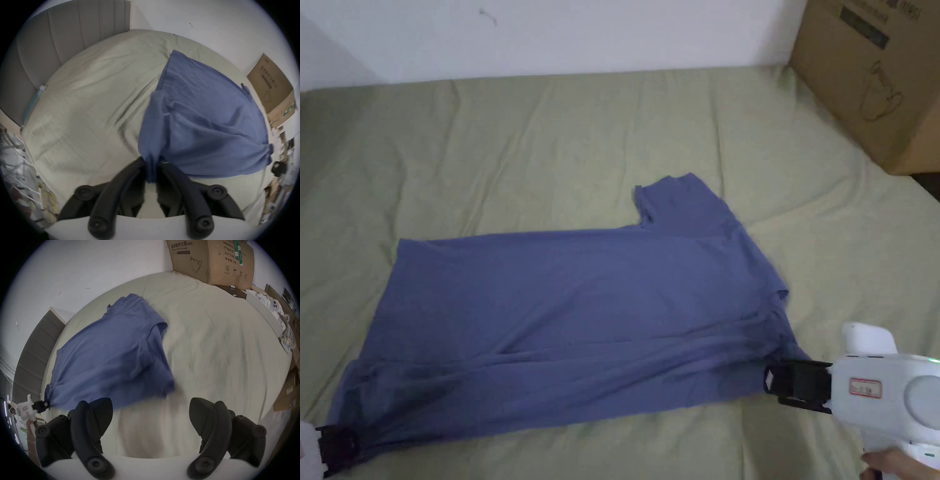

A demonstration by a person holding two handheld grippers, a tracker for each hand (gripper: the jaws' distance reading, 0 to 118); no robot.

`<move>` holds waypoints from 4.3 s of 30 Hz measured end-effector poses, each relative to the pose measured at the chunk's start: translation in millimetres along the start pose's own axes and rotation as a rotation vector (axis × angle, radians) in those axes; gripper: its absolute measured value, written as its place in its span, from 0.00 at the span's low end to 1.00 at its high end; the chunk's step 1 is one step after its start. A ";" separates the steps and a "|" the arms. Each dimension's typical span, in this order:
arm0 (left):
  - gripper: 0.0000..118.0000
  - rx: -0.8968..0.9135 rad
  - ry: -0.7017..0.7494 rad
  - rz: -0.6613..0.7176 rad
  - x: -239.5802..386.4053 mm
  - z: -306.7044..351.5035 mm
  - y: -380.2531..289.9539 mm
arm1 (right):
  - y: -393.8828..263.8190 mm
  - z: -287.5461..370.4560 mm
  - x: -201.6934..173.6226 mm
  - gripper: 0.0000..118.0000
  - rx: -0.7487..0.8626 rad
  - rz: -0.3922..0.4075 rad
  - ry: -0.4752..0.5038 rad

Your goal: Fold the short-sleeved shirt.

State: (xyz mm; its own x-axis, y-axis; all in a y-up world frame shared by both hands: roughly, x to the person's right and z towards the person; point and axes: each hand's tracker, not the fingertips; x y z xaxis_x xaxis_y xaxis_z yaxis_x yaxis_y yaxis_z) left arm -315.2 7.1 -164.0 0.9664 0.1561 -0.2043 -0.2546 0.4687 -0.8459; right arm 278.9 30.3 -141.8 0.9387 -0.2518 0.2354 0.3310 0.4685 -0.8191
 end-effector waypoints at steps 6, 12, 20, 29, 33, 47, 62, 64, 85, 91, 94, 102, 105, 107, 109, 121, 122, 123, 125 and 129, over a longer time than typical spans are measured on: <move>0.05 -0.018 -0.010 0.044 7.0 3.8 5.6 | 21.9 -60.4 -11.3 0.68 -0.144 0.088 -0.133; 0.05 -0.002 0.005 -0.048 16.6 21.3 16.8 | 19.5 -27.0 -18.9 0.13 -0.111 0.216 -0.064; 0.05 0.045 -0.005 -0.098 8.2 62.9 14.0 | 13.2 31.0 -2.1 0.12 -0.076 0.126 0.038; 0.34 -0.028 -0.039 -0.112 -22.8 68.2 -59.8 | -77.2 49.3 21.8 0.31 -0.200 0.128 0.022; 0.90 -0.069 -0.080 -0.025 -30.3 67.0 -56.9 | -82.7 41.7 18.5 0.59 -0.224 0.152 -0.147; 0.00 0.108 -0.098 -0.091 34.7 56.6 20.6 | 23.5 35.8 -6.5 0.02 0.012 -0.068 0.081; 0.00 0.049 -0.092 -0.157 56.2 1.2 84.5 | 181.9 -161.5 -19.0 0.94 -0.234 0.162 -0.163; 0.00 0.047 -0.096 -0.167 54.3 -5.2 88.4 | 174.5 -158.7 -22.8 0.92 -0.185 0.182 -0.149; 0.36 -0.087 0.023 -0.245 78.4 -146.1 213.2 | 185.0 -123.6 -42.8 0.05 -0.179 0.152 -0.037; 0.02 -0.077 -0.098 -0.177 66.7 -89.0 206.5 | 184.7 -78.6 -43.5 0.05 -0.120 0.119 0.082; 0.02 -0.030 -0.093 -0.243 61.3 -39.6 187.4 | 176.9 -40.0 -41.5 0.05 -0.084 0.133 0.137; 0.02 0.084 -0.139 -0.178 25.4 89.1 91.6 | 100.7 78.4 -31.1 0.05 0.016 0.138 0.235; 0.02 0.078 -0.115 -0.155 4.8 104.6 48.6 | 57.4 104.4 -15.7 0.05 -0.001 0.129 0.244; 0.02 0.023 -0.109 -0.108 -10.9 101.8 21.2 | 25.6 111.9 -5.1 0.05 -0.035 0.104 0.238; 0.02 -0.013 -0.134 -0.064 -22.7 97.1 -8.1 | -7.4 105.6 4.7 0.05 -0.105 0.098 0.197; 0.97 0.107 -0.211 0.115 -46.3 112.7 -41.6 | -53.0 94.5 -19.9 0.86 -0.025 0.260 -0.007; 0.98 0.113 -0.213 0.136 -50.6 118.4 -39.6 | -50.8 104.6 -33.4 0.86 0.027 0.296 -0.008; 0.97 0.116 -0.205 0.154 -52.4 122.7 -37.4 | -49.5 110.2 -44.7 0.86 0.080 0.349 0.023; 0.93 0.152 -0.252 0.187 -59.8 127.9 -40.3 | -46.8 115.4 -75.6 0.86 0.134 0.391 0.076; 0.00 0.164 -0.301 0.317 -73.0 116.5 -54.7 | -48.7 85.0 -120.6 0.55 0.124 0.374 0.278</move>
State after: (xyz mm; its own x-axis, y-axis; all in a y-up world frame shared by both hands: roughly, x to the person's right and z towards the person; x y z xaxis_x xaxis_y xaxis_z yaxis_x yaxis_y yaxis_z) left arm -376.0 71.4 -45.4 0.7923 0.5482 -0.2678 -0.5617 0.4841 -0.6709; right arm 157.7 109.8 -85.8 0.9398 -0.2561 -0.2264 0.0004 0.6632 -0.7484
